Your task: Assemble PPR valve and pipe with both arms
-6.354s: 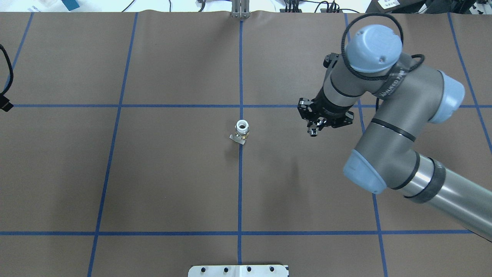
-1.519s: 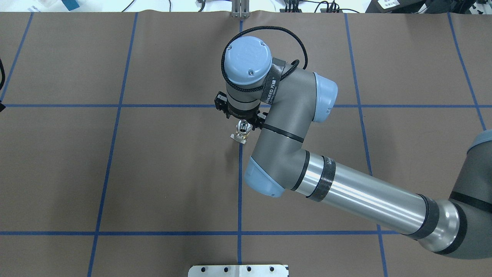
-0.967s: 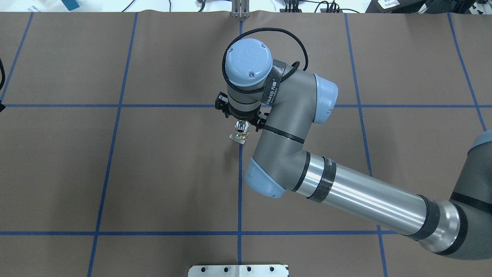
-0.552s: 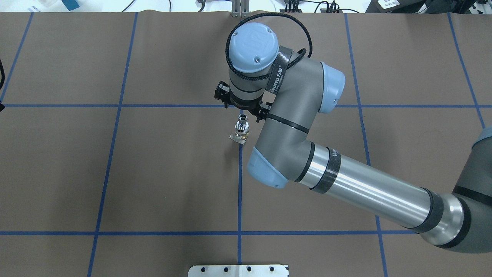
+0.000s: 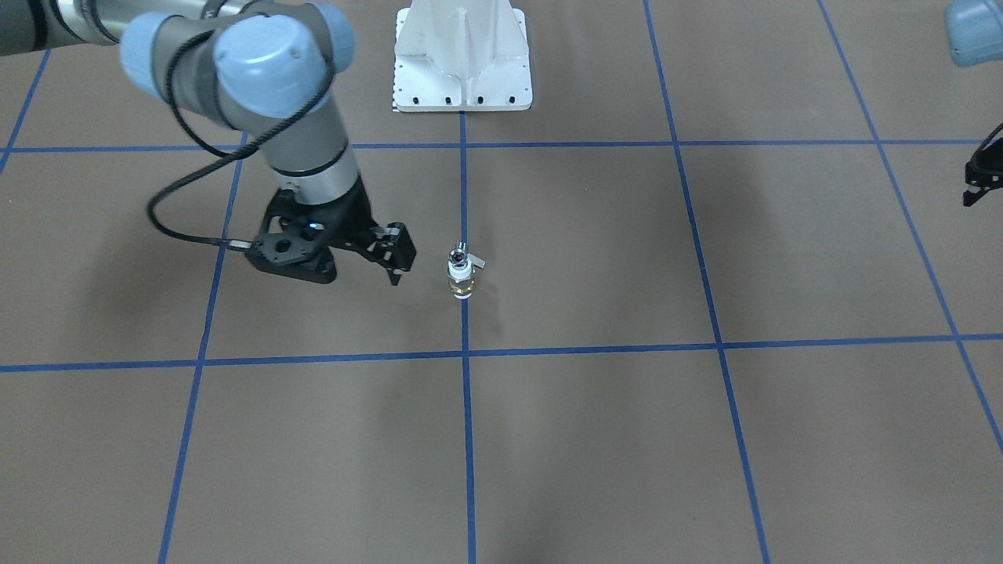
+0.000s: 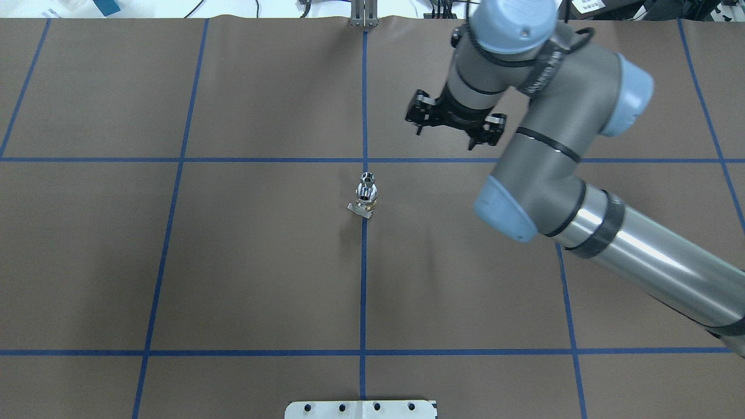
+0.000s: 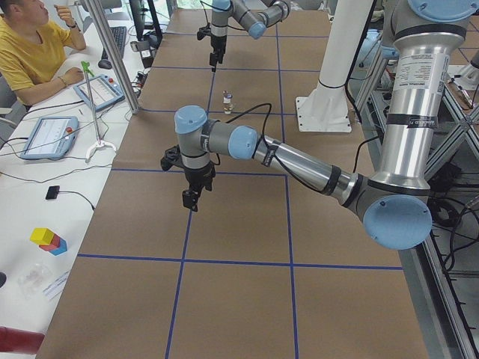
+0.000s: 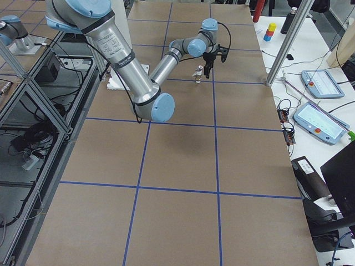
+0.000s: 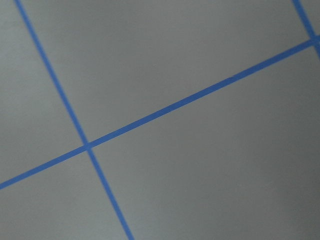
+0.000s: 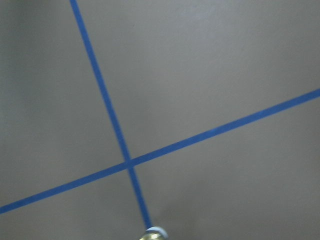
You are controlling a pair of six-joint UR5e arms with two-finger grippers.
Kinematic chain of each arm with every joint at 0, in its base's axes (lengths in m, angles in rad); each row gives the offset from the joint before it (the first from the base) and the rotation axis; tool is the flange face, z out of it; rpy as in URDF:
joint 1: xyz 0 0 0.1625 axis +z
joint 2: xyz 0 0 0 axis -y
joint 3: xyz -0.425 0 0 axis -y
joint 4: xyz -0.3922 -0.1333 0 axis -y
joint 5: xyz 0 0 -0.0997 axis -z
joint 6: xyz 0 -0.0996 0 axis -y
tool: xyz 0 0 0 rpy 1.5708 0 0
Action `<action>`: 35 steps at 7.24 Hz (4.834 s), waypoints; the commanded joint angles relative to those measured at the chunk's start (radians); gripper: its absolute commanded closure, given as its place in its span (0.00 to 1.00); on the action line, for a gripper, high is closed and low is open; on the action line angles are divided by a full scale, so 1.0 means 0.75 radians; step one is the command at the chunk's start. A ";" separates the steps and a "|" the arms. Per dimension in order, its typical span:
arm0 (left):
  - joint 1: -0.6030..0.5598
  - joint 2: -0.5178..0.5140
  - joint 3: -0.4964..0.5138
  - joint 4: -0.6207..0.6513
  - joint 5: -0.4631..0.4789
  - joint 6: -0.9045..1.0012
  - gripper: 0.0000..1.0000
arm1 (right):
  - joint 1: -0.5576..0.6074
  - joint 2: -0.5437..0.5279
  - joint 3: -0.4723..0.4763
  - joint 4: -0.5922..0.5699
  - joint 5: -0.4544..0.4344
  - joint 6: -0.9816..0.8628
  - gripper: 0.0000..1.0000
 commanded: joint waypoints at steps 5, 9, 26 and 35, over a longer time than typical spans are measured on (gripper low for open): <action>-0.280 0.189 0.236 -0.255 -0.152 -0.009 0.00 | 0.511 -0.713 0.183 0.014 0.132 -1.290 0.01; -0.280 0.223 0.142 -0.285 -0.191 -0.011 0.00 | 1.000 -0.930 -0.048 0.016 0.317 -1.992 0.01; -0.280 0.300 0.127 -0.307 -0.206 -0.003 0.00 | 1.116 -1.105 0.003 0.020 0.362 -1.915 0.00; -0.280 0.298 0.119 -0.305 -0.206 -0.003 0.00 | 1.116 -1.101 0.003 0.020 0.415 -1.917 0.00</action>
